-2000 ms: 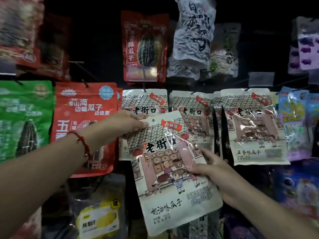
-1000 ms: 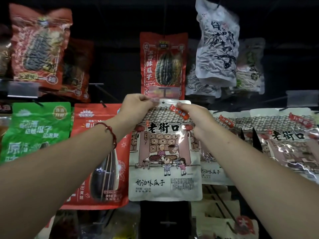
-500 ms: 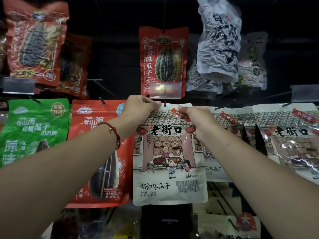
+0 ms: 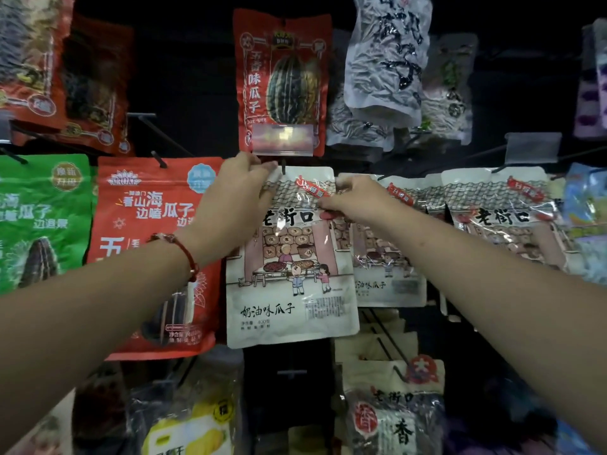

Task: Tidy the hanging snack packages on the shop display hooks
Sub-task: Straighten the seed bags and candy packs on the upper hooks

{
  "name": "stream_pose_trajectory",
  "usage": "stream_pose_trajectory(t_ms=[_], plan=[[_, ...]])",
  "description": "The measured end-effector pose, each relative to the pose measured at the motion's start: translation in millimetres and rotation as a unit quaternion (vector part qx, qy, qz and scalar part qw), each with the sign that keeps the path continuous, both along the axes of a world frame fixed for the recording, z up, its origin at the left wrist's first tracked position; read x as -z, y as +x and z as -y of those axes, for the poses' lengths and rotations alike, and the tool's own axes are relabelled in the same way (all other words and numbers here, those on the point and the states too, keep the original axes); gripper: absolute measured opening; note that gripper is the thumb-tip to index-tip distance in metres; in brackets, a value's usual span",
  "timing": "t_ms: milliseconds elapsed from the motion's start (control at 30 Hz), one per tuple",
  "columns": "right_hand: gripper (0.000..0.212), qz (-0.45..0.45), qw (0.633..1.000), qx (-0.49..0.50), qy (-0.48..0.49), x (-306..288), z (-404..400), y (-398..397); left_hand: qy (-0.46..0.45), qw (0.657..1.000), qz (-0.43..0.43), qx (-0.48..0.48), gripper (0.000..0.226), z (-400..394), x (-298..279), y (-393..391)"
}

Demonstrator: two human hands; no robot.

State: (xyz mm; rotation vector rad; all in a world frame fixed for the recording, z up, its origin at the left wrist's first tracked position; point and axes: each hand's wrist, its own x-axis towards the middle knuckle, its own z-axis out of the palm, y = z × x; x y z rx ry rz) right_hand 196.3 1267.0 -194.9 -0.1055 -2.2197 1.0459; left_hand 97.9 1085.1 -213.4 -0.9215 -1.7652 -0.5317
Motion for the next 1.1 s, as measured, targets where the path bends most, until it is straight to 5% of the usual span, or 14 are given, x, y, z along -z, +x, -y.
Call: stream_pose_trajectory(t_ms=[100, 233, 500, 733, 1100], plan=[[0.048, 0.032, 0.984, 0.088, 0.153, 6, -7, 18, -0.066, 0.993, -0.036, -0.089, 0.043, 4, 8, 0], [0.054, 0.068, 0.951, 0.124, 0.274, 19, -10, 40, -0.140, 0.978, 0.000, -0.154, 0.059, 11, 21, 11], [0.052, 0.178, 0.905, 0.163, 0.350, 53, -42, 67, -0.250, 0.962, 0.014, -0.108, 0.081, -5, 52, 72], [0.065, 0.192, 0.820, 0.260, 0.472, 69, -60, 90, -0.325, 0.939, -0.005, -0.108, 0.069, -65, 45, 110], [0.070, 0.199, 0.764, 0.286, 0.544, 107, -93, 111, -0.355, 0.925, 0.010, -0.133, 0.062, -119, 52, 98]])
